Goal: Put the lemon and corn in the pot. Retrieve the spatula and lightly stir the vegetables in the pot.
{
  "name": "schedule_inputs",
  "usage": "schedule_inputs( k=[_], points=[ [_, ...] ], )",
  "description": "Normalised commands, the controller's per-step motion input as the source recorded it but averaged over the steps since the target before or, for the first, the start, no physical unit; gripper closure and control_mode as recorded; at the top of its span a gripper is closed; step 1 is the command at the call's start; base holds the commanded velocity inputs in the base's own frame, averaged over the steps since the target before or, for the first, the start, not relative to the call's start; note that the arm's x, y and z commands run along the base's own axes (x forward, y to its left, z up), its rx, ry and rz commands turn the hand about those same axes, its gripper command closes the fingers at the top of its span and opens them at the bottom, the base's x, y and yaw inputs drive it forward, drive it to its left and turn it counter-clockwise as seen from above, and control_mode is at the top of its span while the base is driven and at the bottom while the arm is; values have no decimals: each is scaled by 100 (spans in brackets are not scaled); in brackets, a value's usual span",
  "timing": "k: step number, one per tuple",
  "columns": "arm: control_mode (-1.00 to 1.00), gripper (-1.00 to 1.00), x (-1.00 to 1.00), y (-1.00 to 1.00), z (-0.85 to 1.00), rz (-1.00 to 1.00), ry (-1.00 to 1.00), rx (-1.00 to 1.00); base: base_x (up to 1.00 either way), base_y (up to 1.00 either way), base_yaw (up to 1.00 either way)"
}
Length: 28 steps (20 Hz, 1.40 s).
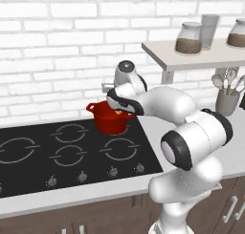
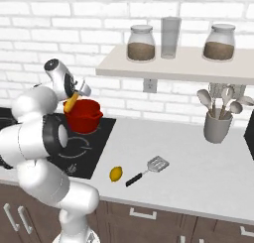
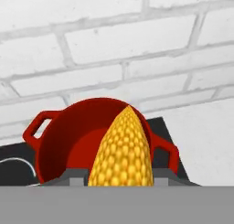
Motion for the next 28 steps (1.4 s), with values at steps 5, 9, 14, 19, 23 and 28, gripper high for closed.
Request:
schedule_inputs(
  k=[5,9,14,19,23,28],
  points=[
    [-100,100,59,21,-20,-27,9,-1,0,0,0],
    [-100,100,57,3,-31,-26,12,0,0,0,0],
    [-100,100,54,0,-28,-22,8,0,0,0,0],
    [-100,100,47,1,-26,-18,7,0,0,0,0],
    [-100,100,39,0,-30,-14,8,1,0,0,0],
    [-100,100,22,-1,-28,-12,7,0,0,0,0]
  ],
)
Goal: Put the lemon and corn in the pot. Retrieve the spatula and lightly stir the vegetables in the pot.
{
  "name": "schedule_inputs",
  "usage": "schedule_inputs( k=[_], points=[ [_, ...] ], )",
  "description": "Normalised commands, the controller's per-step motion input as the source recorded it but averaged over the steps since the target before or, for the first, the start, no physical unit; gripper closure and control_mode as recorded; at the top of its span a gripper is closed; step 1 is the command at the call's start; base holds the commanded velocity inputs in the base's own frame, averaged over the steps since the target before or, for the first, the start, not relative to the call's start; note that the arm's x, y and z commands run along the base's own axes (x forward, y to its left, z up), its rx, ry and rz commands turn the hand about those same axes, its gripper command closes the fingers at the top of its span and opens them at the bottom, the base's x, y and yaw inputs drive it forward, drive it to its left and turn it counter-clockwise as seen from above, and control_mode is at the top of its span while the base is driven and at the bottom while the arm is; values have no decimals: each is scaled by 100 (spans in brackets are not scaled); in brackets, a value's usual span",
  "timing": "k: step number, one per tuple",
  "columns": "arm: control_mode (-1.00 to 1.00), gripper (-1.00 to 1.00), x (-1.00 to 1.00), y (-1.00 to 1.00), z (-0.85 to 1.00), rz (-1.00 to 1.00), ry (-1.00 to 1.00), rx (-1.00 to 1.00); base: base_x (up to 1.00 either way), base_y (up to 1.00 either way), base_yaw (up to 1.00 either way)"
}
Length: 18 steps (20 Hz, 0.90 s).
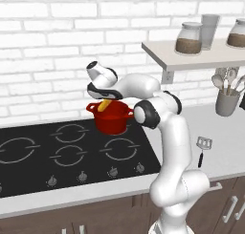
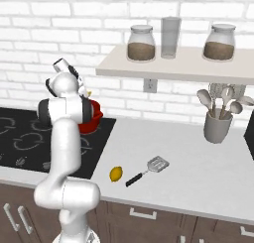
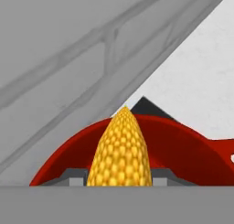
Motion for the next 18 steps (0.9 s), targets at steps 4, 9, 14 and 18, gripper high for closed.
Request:
schedule_inputs(
  k=[4,9,14,18],
  points=[
    [-100,100,11,-9,-39,-12,6,0,0,0,0],
    [-100,100,7,-22,-34,-12,2,0,0,0,0],
    [-100,100,0,-42,-39,-10,0,0,0,0,0],
    [-100,100,-1,-65,-32,-8,0,0,0,0,0]
  ],
)
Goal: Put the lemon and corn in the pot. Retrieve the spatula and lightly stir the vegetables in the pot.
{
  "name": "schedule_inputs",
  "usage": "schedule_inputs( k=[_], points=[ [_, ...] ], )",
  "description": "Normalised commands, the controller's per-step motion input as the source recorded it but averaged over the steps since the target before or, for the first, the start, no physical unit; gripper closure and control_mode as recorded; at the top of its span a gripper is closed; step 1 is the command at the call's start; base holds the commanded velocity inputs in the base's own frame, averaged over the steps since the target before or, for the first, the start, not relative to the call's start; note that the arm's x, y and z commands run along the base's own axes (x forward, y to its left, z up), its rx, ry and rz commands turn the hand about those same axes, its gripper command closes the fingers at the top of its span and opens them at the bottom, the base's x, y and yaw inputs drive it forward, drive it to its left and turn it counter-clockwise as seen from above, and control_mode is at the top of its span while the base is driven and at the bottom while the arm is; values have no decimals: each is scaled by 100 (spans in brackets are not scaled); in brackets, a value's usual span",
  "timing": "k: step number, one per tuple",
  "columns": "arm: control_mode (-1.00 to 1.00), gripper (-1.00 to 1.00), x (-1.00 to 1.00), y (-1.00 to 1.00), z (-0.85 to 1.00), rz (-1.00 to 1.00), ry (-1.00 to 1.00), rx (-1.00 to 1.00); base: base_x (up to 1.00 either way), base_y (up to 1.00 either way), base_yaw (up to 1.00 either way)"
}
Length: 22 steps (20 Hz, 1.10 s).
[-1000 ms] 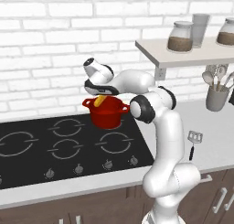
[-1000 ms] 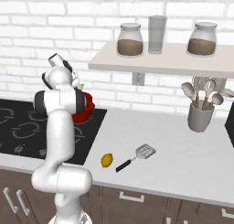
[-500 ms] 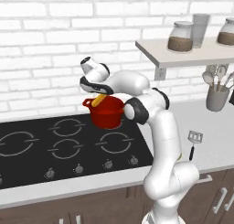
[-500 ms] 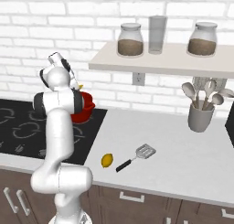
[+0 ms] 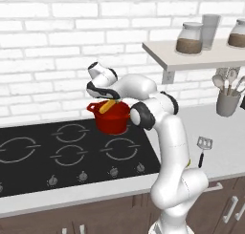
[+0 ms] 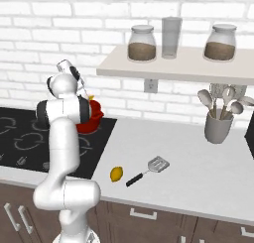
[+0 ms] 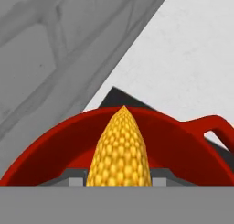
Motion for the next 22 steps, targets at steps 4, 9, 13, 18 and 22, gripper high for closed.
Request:
schedule_inputs(
  k=[4,9,13,18,22],
  points=[
    [-100,100,0,-48,-29,-2,-3,1,0,0,0],
    [-100,100,2,-11,-26,0,-7,6,0,0,0],
    [-100,100,8,0,-34,0,-5,4,0,0,0],
    [-100,100,23,0,-33,0,-5,1,0,0,0],
    [-100,-100,36,0,-26,0,-2,0,0,0,0]
  ],
)
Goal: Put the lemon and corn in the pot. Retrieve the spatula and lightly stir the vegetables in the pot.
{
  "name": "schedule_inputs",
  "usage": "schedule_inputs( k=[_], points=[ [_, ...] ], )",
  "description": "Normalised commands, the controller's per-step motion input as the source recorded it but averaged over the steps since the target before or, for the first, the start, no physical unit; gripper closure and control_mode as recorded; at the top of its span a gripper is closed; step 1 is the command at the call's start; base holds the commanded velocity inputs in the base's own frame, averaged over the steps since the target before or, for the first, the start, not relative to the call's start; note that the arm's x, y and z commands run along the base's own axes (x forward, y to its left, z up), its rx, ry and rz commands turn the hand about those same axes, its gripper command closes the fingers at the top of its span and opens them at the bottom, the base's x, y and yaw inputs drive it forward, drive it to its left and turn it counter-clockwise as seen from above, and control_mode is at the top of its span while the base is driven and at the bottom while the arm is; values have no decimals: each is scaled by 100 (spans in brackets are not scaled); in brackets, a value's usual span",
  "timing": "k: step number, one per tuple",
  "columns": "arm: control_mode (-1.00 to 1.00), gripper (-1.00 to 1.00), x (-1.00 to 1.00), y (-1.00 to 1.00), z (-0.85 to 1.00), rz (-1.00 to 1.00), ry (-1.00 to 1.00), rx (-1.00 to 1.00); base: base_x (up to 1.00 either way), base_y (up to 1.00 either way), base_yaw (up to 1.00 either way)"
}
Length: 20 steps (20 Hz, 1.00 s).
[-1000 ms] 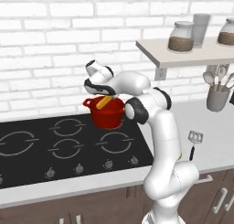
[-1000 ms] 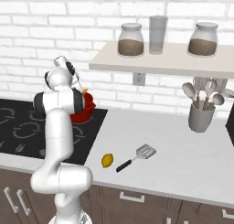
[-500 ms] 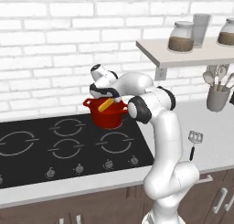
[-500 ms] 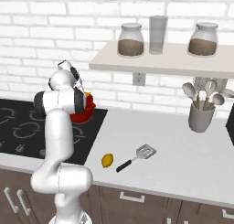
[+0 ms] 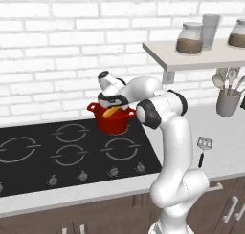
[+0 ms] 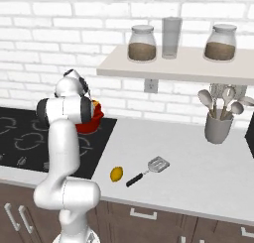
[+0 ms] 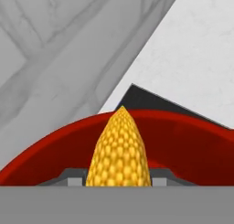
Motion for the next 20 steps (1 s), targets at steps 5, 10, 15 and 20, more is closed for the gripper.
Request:
schedule_inputs(
  k=[5,10,15,20],
  points=[
    [-100,-100,35,0,-7,-1,-1,1,0,0,0],
    [-100,-100,53,1,0,-4,0,3,0,0,0],
    [-100,-100,-28,0,74,-8,-10,6,0,0,0],
    [-100,-100,-54,0,100,-11,-7,15,0,0,0]
  ],
)
